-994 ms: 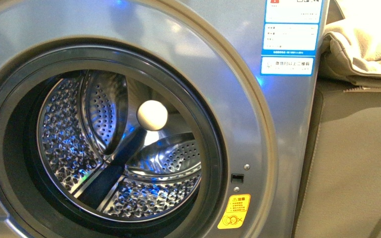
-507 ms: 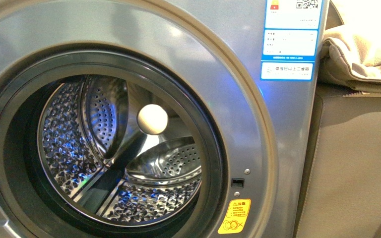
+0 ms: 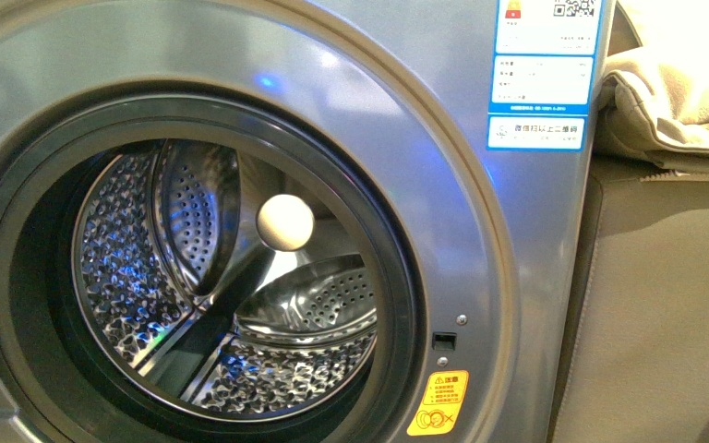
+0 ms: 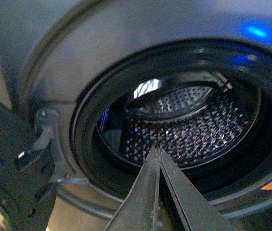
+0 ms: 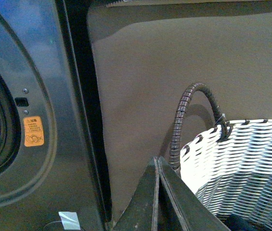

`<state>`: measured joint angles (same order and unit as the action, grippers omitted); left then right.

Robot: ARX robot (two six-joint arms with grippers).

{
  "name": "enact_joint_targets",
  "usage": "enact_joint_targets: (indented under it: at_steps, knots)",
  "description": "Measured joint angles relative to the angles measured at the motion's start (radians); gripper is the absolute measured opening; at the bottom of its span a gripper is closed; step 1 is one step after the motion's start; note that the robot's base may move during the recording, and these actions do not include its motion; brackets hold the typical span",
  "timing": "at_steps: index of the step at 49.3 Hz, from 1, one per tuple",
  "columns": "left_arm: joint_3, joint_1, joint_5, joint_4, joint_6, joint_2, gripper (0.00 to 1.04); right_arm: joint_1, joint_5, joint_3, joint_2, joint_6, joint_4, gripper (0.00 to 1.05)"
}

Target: Collect clothes from washing machine

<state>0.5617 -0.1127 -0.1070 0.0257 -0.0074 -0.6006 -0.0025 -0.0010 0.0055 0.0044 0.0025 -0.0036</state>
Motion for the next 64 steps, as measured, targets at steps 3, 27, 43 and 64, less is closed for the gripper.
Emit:
enact_joint_targets:
  at_steps: [3, 27, 43, 64]
  knots:
    - [-0.078, 0.039, 0.044, 0.029, 0.0, 0.036, 0.04, 0.0, 0.0, 0.0, 0.0, 0.0, 0.0, 0.02]
    - [-0.366, 0.109, 0.107, 0.128, 0.0, 0.242, 0.04, 0.0, 0.0, 0.0, 0.0, 0.0, 0.0, 0.02]
    - [-0.451, 0.11, 0.107, 0.132, 0.001, 0.328, 0.04, 0.0, 0.0, 0.0, 0.0, 0.0, 0.0, 0.02]
    - [-0.512, 0.11, 0.107, -0.016, 0.0, 0.515, 0.04, 0.0, 0.0, 0.0, 0.0, 0.0, 0.0, 0.02]
